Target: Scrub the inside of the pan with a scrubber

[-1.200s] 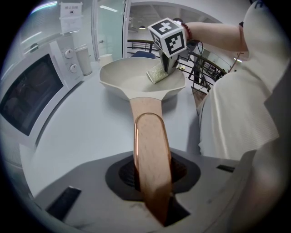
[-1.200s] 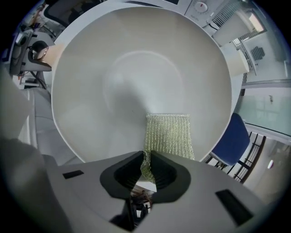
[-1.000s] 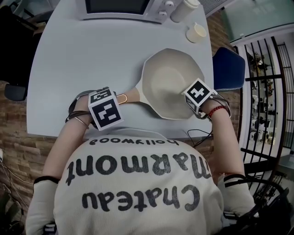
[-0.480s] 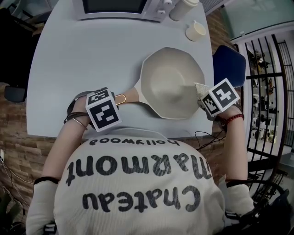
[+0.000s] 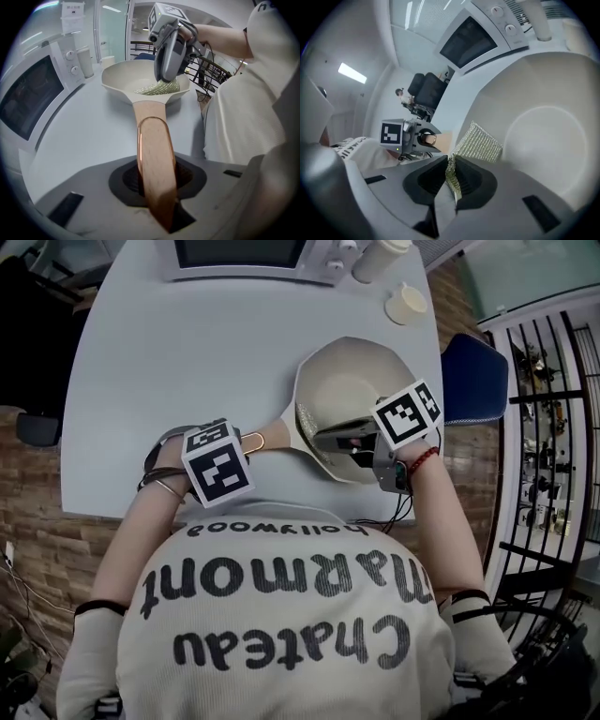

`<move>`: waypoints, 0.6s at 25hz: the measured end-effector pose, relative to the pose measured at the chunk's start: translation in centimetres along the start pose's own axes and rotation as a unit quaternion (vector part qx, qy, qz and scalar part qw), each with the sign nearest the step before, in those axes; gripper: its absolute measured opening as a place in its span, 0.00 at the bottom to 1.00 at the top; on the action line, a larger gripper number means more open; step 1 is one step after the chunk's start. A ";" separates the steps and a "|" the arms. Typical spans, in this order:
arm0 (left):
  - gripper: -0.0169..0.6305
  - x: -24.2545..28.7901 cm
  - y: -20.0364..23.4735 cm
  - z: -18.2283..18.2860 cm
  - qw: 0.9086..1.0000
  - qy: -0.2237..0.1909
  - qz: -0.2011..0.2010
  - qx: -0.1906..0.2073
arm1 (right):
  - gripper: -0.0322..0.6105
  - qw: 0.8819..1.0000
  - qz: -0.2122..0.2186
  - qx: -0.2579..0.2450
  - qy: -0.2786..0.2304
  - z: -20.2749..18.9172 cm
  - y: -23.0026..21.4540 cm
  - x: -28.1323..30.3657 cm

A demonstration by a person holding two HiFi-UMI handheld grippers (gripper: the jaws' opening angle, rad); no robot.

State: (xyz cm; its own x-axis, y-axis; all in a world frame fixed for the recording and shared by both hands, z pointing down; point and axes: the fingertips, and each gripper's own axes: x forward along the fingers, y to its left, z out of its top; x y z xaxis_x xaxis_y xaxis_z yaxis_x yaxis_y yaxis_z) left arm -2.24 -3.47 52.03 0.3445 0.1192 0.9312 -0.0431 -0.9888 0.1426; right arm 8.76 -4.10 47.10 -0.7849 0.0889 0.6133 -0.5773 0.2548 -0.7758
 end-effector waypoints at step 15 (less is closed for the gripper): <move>0.19 -0.1 -0.1 0.0 1.000 0.002 -0.003 -0.004 | 0.13 0.997 0.028 0.073 0.022 -3.1 -2.3 1.4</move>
State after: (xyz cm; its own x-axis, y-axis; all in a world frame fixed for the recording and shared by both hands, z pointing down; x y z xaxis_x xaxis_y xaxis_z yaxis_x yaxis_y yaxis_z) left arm -2.26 -3.39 51.94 0.3417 0.1255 0.9314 -0.0495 -0.9873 0.1511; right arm 9.70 -1.61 50.22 -0.8086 0.1417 0.5711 -0.5611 0.1065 -0.8209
